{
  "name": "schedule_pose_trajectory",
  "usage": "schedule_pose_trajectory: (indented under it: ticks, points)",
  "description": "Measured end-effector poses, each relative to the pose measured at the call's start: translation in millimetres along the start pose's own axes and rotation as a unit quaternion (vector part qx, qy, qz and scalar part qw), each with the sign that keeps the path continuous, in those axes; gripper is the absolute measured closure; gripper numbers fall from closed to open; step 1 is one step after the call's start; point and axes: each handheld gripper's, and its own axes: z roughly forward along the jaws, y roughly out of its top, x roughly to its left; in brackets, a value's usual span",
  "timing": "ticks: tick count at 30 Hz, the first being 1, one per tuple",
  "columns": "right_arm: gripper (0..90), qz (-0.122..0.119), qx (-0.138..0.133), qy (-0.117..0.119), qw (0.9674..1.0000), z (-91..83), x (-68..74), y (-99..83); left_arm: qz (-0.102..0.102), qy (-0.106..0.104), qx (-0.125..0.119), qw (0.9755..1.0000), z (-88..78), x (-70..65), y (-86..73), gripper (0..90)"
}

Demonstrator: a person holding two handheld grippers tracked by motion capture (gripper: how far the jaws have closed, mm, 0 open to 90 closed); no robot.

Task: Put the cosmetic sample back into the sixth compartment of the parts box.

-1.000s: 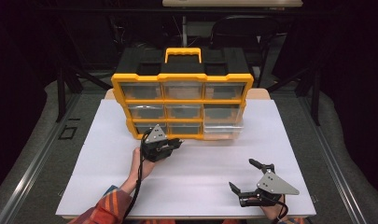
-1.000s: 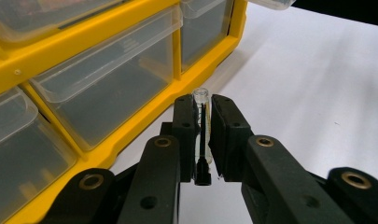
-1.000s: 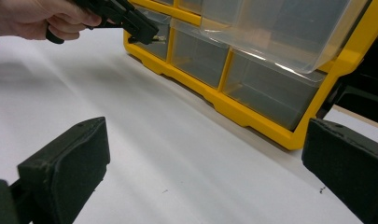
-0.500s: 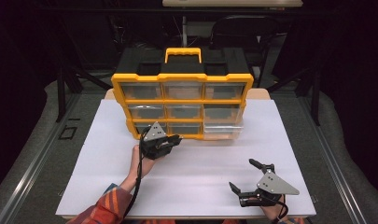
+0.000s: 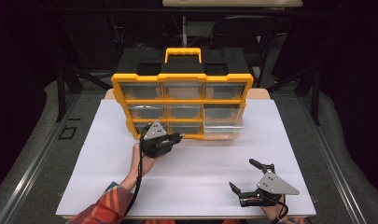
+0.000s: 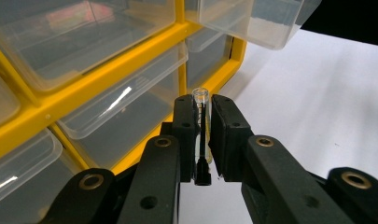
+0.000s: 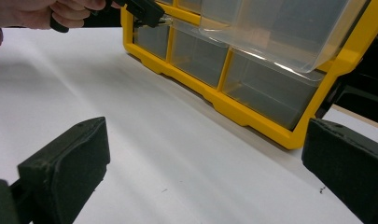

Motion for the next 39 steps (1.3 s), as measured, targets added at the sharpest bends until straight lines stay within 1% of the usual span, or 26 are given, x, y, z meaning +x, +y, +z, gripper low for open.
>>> schedule_pose_trajectory:
  ticks: [1,17,23,30,31,33,34,39]
  points:
    - [0.3,0.000,0.000,0.000,1.0000,0.0,0.0,0.0,0.004,-0.001,-0.008,1.0000,-1.6,0.2,5.6,80.2]
    - [0.3,0.001,0.001,-0.002,1.0000,-0.2,0.0,0.0,0.007,-0.002,-0.023,0.9997,-1.1,0.2,15.1,80.2]
    - [0.3,0.002,0.001,-0.002,1.0000,-0.3,0.2,0.1,0.003,-0.004,-0.026,0.9997,1.3,1.9,18.2,80.2]
    - [0.3,0.002,0.001,-0.002,1.0000,-0.3,0.4,0.1,0.004,-0.004,-0.026,0.9996,2.8,1.2,19.8,80.2]
    - [0.3,0.002,0.001,-0.002,1.0000,-0.3,0.4,0.1,0.002,-0.006,-0.028,0.9996,6.4,1.8,23.1,80.2]
    - [0.3,0.000,0.003,-0.002,1.0000,-0.4,0.6,0.1,0.002,-0.006,-0.028,0.9996,6.4,1.8,23.1,80.2]
    - [0.8,0.000,0.002,-0.004,1.0000,-0.5,0.8,0.2,-0.003,-0.008,-0.031,0.9995,8.1,3.3,23.5,80.2]
    - [0.8,0.001,0.002,-0.003,1.0000,-0.5,0.7,0.1,-0.005,-0.009,-0.033,0.9994,8.3,3.8,25.3,80.2]
